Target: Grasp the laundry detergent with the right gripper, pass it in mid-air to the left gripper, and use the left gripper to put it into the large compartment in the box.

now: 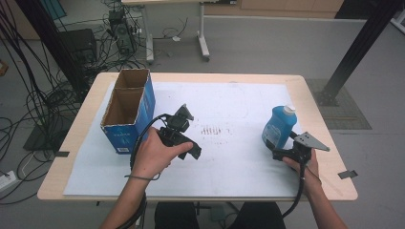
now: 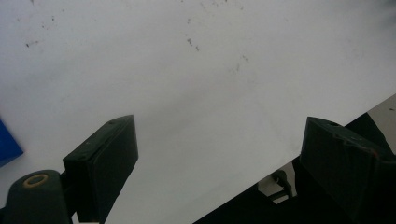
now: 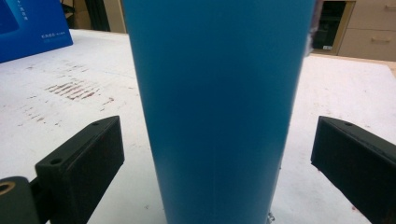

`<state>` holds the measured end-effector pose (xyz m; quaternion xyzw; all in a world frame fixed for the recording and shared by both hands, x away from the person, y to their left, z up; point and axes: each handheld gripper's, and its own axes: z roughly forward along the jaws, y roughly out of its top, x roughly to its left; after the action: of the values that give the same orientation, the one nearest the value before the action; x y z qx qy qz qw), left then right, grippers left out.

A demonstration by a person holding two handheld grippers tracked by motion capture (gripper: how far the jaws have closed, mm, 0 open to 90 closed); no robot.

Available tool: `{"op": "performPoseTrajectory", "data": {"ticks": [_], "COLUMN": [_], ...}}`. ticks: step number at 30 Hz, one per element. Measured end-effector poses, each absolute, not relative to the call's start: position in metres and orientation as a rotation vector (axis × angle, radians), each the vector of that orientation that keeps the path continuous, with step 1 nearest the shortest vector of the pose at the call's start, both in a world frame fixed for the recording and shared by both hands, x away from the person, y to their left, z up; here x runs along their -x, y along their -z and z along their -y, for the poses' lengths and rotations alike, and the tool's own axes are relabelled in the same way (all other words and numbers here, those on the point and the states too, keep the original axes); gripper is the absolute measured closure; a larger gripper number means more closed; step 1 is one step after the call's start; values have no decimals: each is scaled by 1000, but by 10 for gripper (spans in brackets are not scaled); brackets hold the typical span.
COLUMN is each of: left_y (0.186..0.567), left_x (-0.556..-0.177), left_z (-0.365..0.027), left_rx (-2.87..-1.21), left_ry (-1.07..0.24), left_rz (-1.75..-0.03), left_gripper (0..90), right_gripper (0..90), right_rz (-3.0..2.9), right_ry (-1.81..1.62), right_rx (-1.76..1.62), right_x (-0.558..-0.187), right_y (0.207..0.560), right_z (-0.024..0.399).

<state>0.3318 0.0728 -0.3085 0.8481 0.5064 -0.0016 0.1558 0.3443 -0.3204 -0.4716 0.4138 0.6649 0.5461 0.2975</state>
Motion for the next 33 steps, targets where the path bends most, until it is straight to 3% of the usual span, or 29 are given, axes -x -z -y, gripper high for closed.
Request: {"op": "performPoseTrajectory", "data": {"ticks": [27, 33], "left_y": [309, 309], "left_x": [-332, -332], "left_z": [-71, -73], "left_rx": [-2422, -2422], "left_ry": [7, 6], "left_rz": [-1453, -1454], "left_gripper": [117, 117], "right_gripper": [22, 104], "right_rz": [-1768, -1760], "right_ry": [-1456, -1459], "right_rx": [-1107, -1112], "right_x": [-353, -354], "right_y": [471, 471], "right_z": [315, 314]}}
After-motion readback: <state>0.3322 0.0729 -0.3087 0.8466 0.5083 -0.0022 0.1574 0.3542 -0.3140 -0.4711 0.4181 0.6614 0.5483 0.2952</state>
